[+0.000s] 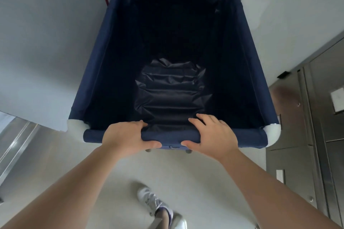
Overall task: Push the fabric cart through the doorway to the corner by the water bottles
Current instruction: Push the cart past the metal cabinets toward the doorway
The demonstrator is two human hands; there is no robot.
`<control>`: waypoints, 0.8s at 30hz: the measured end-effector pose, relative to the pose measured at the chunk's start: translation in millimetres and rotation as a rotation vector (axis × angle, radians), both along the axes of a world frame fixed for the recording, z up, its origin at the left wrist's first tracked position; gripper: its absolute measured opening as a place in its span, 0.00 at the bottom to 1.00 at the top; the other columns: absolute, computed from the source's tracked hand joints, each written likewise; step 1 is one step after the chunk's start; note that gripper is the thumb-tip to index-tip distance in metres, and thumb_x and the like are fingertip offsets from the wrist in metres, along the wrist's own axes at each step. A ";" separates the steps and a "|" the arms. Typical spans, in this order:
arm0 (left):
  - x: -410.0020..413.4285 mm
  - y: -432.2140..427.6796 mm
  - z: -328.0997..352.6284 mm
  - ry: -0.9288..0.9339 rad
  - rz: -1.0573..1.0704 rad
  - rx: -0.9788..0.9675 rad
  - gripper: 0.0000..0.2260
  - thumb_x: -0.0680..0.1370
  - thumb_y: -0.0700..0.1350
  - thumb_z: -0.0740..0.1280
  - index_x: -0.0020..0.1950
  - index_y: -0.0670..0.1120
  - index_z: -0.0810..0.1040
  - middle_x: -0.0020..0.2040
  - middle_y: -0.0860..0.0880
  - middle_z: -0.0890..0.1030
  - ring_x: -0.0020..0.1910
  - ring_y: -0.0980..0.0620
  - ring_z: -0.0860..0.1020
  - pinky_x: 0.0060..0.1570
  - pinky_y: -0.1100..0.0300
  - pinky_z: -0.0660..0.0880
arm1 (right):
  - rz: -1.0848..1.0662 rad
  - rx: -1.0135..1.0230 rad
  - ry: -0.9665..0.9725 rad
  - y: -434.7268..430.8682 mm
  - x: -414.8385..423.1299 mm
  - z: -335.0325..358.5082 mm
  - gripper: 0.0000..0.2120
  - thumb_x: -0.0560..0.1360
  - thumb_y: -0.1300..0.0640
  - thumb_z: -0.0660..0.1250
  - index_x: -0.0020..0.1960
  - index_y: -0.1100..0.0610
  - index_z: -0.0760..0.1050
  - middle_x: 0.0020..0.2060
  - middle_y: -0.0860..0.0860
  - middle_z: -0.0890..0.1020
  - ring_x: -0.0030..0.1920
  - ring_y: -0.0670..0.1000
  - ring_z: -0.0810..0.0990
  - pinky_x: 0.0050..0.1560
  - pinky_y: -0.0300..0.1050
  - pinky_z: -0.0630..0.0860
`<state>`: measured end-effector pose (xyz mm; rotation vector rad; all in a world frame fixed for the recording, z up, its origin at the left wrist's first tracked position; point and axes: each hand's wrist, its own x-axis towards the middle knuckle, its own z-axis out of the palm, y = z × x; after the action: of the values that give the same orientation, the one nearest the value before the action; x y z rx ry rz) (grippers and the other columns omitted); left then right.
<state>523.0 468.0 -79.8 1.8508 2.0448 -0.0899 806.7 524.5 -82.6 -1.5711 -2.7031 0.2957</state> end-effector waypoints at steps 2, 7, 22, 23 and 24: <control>-2.2 19.2 -0.6 0.002 -0.004 0.015 0.45 0.58 0.85 0.53 0.68 0.63 0.73 0.62 0.62 0.80 0.56 0.56 0.79 0.46 0.57 0.73 | 0.001 0.006 -0.002 20.4 -3.1 0.8 0.41 0.67 0.22 0.55 0.69 0.48 0.74 0.67 0.51 0.77 0.67 0.53 0.74 0.60 0.55 0.74; -11.3 69.1 -2.2 -0.010 -0.006 0.018 0.45 0.59 0.85 0.53 0.68 0.62 0.73 0.59 0.61 0.81 0.54 0.55 0.80 0.48 0.55 0.76 | -0.014 0.017 -0.004 71.2 -12.9 3.1 0.41 0.68 0.22 0.56 0.68 0.48 0.75 0.67 0.51 0.78 0.67 0.53 0.74 0.60 0.56 0.74; -49.4 222.7 -1.8 0.013 0.021 0.011 0.42 0.57 0.86 0.53 0.61 0.64 0.76 0.51 0.63 0.80 0.45 0.58 0.76 0.40 0.57 0.70 | 0.002 0.017 -0.007 222.2 -53.3 5.7 0.42 0.68 0.22 0.52 0.70 0.49 0.72 0.69 0.52 0.75 0.69 0.53 0.72 0.61 0.55 0.72; -51.8 227.8 -2.6 0.017 0.014 0.013 0.42 0.57 0.85 0.53 0.61 0.64 0.76 0.52 0.63 0.80 0.45 0.58 0.76 0.41 0.57 0.70 | 0.005 0.009 -0.010 227.4 -54.9 5.2 0.42 0.68 0.22 0.52 0.70 0.49 0.71 0.70 0.52 0.74 0.69 0.53 0.71 0.62 0.55 0.71; -54.8 236.7 -4.2 0.017 0.013 0.010 0.42 0.57 0.85 0.53 0.61 0.63 0.76 0.53 0.63 0.80 0.46 0.58 0.77 0.42 0.57 0.72 | 0.001 -0.001 -0.008 236.1 -56.5 5.0 0.43 0.68 0.21 0.52 0.71 0.49 0.71 0.71 0.52 0.74 0.70 0.53 0.70 0.62 0.55 0.71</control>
<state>468.2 704.7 -84.0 1.8481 2.0721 -0.0927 750.2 760.7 -77.6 -1.5748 -2.7103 0.2906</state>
